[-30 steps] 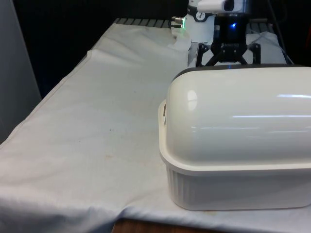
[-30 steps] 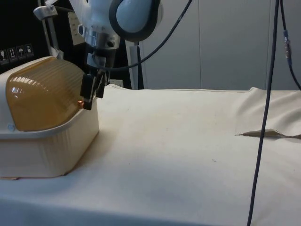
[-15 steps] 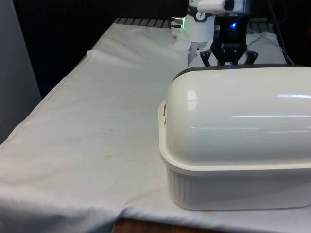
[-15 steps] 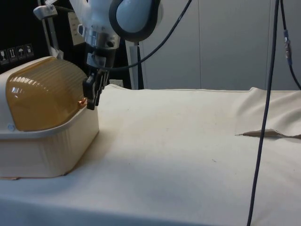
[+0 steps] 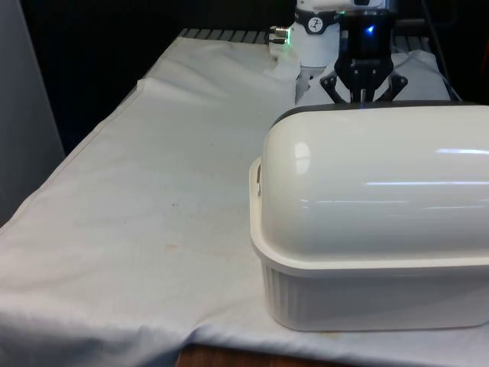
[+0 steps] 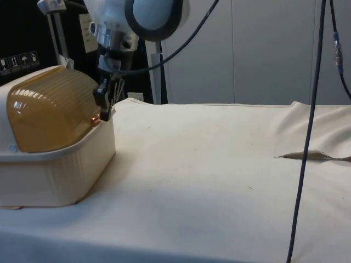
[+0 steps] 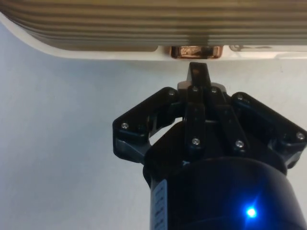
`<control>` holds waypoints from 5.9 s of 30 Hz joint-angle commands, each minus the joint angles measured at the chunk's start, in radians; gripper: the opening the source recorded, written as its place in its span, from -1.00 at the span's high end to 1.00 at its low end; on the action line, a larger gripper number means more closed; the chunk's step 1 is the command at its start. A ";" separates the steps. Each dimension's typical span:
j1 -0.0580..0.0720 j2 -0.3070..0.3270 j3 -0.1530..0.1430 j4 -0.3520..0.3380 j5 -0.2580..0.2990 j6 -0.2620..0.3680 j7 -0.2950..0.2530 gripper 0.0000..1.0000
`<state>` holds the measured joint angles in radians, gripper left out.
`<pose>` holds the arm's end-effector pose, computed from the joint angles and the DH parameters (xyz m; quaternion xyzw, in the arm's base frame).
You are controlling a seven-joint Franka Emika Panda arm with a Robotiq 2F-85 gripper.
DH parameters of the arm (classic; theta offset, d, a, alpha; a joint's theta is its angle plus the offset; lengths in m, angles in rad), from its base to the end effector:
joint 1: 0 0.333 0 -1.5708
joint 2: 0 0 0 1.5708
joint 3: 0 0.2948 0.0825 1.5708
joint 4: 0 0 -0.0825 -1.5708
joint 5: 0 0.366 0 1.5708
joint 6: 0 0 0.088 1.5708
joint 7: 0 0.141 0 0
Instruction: Open the lid, then close it.
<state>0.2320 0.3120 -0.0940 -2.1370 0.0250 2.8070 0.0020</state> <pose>0.5925 0.0819 0.2588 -0.9820 -0.0608 -0.1789 0.0049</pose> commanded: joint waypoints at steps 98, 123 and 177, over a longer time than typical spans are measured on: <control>0.006 0.015 0.010 0.164 0.006 0.066 -0.007 0.99; 0.006 -0.049 0.007 0.230 0.005 -0.017 -0.006 0.99; 0.013 -0.075 0.004 0.394 -0.040 -0.299 0.001 -0.03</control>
<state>0.2420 0.2370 -0.0860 -1.7420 -0.0050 2.5030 -0.0060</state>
